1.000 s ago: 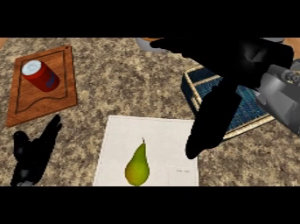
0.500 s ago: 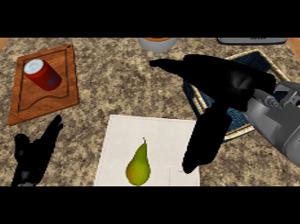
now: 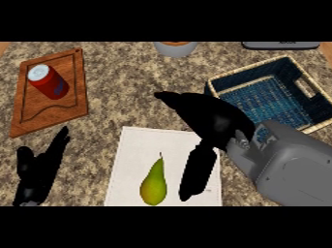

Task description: Pick the pear from the placemat and place it in the basket

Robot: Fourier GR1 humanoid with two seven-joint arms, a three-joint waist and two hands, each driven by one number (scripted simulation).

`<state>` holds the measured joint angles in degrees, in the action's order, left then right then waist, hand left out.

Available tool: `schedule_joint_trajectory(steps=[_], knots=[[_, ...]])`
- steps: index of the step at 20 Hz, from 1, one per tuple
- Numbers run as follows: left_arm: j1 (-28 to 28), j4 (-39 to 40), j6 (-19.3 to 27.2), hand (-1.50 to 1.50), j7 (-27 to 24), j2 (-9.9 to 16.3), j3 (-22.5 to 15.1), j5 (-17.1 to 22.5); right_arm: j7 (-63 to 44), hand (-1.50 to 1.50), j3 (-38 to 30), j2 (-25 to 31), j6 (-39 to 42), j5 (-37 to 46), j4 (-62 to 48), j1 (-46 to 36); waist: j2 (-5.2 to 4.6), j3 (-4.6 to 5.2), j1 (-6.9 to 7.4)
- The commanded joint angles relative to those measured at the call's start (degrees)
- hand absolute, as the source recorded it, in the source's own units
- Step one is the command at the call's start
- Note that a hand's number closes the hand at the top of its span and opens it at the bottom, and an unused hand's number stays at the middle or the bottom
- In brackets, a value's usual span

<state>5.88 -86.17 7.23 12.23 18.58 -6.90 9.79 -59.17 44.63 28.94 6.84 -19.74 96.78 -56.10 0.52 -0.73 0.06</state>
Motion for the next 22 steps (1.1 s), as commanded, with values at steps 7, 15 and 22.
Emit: schedule_joint_trajectory(steps=[7, 15, 22], knots=[[1.79, 7.33, -0.35, 0.0, 0.72, -2.83, -0.54, -0.46, -1.47, -1.5, 5.16, -5.34, -2.1, 8.22, -0.88, 7.09, -0.55, 0.79, -0.13], [3.26, 4.09, -3.21, 0.0, 1.86, -0.62, 1.26, 0.91, 1.86, -1.5, 6.12, -8.14, -3.39, 15.29, -2.44, 12.37, -0.48, 0.74, 0.1], [2.4, 6.73, -3.02, 0.0, -0.11, -2.72, 0.89, -0.38, 5.88, -1.5, 5.52, -10.93, -3.77, 19.59, -6.92, 15.19, -0.6, 0.75, -0.04]])
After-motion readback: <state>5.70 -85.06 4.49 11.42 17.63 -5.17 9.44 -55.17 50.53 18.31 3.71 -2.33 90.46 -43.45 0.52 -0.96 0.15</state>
